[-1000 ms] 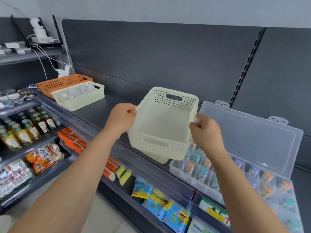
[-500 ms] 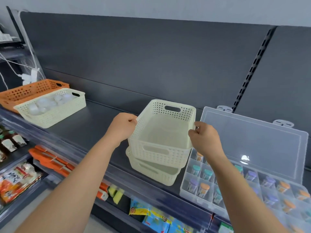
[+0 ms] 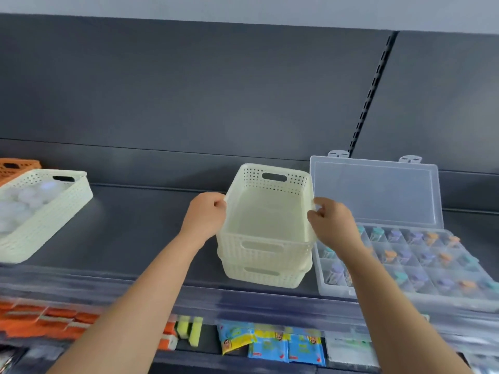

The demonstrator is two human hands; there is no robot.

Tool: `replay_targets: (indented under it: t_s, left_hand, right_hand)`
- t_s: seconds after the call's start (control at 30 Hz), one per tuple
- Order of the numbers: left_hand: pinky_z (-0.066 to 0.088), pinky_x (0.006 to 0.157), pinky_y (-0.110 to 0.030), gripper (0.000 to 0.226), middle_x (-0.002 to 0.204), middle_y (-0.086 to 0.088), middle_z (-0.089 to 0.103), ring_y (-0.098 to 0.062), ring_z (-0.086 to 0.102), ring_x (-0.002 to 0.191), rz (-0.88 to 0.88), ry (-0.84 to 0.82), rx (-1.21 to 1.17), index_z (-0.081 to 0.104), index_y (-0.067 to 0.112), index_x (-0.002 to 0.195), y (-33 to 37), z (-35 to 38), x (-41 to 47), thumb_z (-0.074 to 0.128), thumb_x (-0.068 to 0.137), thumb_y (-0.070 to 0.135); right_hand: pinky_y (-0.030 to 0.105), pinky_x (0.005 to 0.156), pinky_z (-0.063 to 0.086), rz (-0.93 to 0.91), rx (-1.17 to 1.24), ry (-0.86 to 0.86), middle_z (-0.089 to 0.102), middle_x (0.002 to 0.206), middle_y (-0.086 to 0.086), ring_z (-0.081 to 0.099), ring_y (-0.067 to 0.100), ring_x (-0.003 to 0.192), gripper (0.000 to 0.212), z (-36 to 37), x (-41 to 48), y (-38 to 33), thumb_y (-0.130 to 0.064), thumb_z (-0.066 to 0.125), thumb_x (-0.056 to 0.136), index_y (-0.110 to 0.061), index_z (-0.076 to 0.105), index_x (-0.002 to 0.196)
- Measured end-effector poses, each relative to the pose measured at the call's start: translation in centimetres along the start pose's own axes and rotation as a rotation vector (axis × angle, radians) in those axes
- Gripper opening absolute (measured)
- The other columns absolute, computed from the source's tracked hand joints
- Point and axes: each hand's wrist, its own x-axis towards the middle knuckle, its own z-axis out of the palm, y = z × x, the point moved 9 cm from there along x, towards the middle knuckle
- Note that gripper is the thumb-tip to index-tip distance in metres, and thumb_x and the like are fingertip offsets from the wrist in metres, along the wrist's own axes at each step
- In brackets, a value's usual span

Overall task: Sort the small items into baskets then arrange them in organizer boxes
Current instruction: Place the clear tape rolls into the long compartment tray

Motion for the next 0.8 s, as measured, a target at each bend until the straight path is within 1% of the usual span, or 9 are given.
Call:
replay_targets:
  t_s: [0.13, 0.23, 0.3, 0.4, 0.5, 0.57, 0.6, 0.67, 0.8]
  left_hand:
    - [0.019, 0.056, -0.031, 0.019, 0.063, -0.005, 0.032, -0.017, 0.024, 0.059, 0.021, 0.004, 0.062, 0.042, 0.003, 0.067, -0.1, 0.7, 0.0, 0.036, 0.085, 0.002]
    - [0.027, 0.056, -0.034, 0.022, 0.077, -0.011, 0.05, -0.019, 0.034, 0.061, -0.014, -0.004, 0.122, 0.057, -0.003, 0.081, -1.8, 1.6, 0.2, 0.037, 0.087, 0.005]
    - [0.029, 0.055, -0.03, 0.021, 0.088, -0.011, 0.054, -0.018, 0.036, 0.061, -0.023, -0.019, 0.18, 0.053, -0.003, 0.079, -2.3, 2.2, 0.1, 0.037, 0.09, 0.006]
    - [0.024, 0.05, -0.027, 0.027, 0.082, -0.006, 0.047, -0.016, 0.034, 0.058, 0.007, -0.014, 0.298, 0.04, 0.008, 0.066, -2.0, 2.5, -0.1, 0.035, 0.093, 0.007]
    - [0.027, 0.051, -0.027, 0.033, 0.082, -0.003, 0.044, -0.015, 0.036, 0.059, 0.017, -0.003, 0.402, 0.038, 0.015, 0.064, -1.8, 2.1, -0.1, 0.036, 0.097, 0.015]
    - [0.036, 0.055, -0.029, 0.031, 0.089, -0.002, 0.048, -0.017, 0.045, 0.067, 0.028, 0.007, 0.464, 0.049, 0.013, 0.076, -1.9, 1.4, -0.4, 0.035, 0.099, 0.026]
    - [0.042, 0.061, -0.032, 0.03, 0.095, -0.002, 0.05, -0.018, 0.05, 0.076, 0.041, 0.018, 0.494, 0.056, 0.011, 0.09, -2.0, 0.8, -0.6, 0.034, 0.1, 0.029]
    - [0.049, 0.074, -0.037, 0.034, 0.106, -0.002, 0.053, -0.021, 0.053, 0.094, 0.065, 0.047, 0.572, 0.056, 0.01, 0.117, -2.5, -0.9, -1.2, 0.036, 0.101, 0.032]
    - [0.046, 0.087, -0.036, 0.034, 0.123, -0.003, 0.054, -0.023, 0.051, 0.112, 0.064, 0.108, 0.766, 0.053, 0.014, 0.127, -5.1, -5.9, -2.0, 0.045, 0.098, 0.029]
  right_hand:
    - [0.024, 0.05, 0.038, 0.001, -0.117, -0.062, 0.044, 0.053, -0.002, 0.043, 0.014, 0.05, 0.036, 1.0, -0.2, 0.2, -0.012, 0.046, 0.091, -0.008, 0.053, 0.126]
    - [0.04, 0.072, 0.054, -0.013, -0.185, -0.063, 0.057, 0.062, 0.008, 0.058, 0.025, 0.062, 0.034, 1.8, -0.2, 0.5, -0.014, 0.044, 0.091, -0.008, 0.052, 0.123]
    - [0.037, 0.066, 0.056, -0.03, -0.212, -0.069, 0.058, 0.063, 0.009, 0.058, 0.025, 0.059, 0.035, 2.5, -0.3, 0.6, -0.012, 0.044, 0.091, -0.008, 0.051, 0.125]
    - [0.029, 0.059, 0.053, -0.051, -0.276, -0.061, 0.055, 0.06, 0.002, 0.056, 0.019, 0.056, 0.041, 3.0, -0.5, 0.8, -0.013, 0.044, 0.091, -0.013, 0.048, 0.131]
    - [0.033, 0.072, 0.052, -0.077, -0.362, -0.011, 0.065, 0.094, 0.006, 0.062, 0.024, 0.083, 0.038, 2.6, -0.2, 0.2, -0.026, 0.047, 0.093, -0.013, 0.049, 0.129]
    - [0.037, 0.085, 0.046, -0.142, -0.442, 0.044, 0.058, 0.115, 0.008, 0.055, 0.027, 0.104, 0.043, 2.3, 0.2, -1.2, -0.036, 0.048, 0.094, -0.013, 0.047, 0.13]
    - [0.039, 0.09, 0.044, -0.179, -0.45, 0.062, 0.055, 0.121, 0.008, 0.051, 0.028, 0.11, 0.046, 2.4, 0.3, -2.1, -0.039, 0.049, 0.094, -0.014, 0.045, 0.133]
    - [0.04, 0.095, 0.041, -0.246, -0.409, 0.057, 0.052, 0.128, 0.008, 0.047, 0.029, 0.117, 0.049, 3.5, 0.3, -4.2, -0.039, 0.05, 0.093, -0.015, 0.043, 0.135]
    - [0.037, 0.103, 0.037, -0.379, -0.285, -0.056, 0.045, 0.137, 0.006, 0.041, 0.026, 0.125, 0.051, 7.6, -0.4, -9.3, -0.037, 0.053, 0.092, -0.016, 0.043, 0.137]
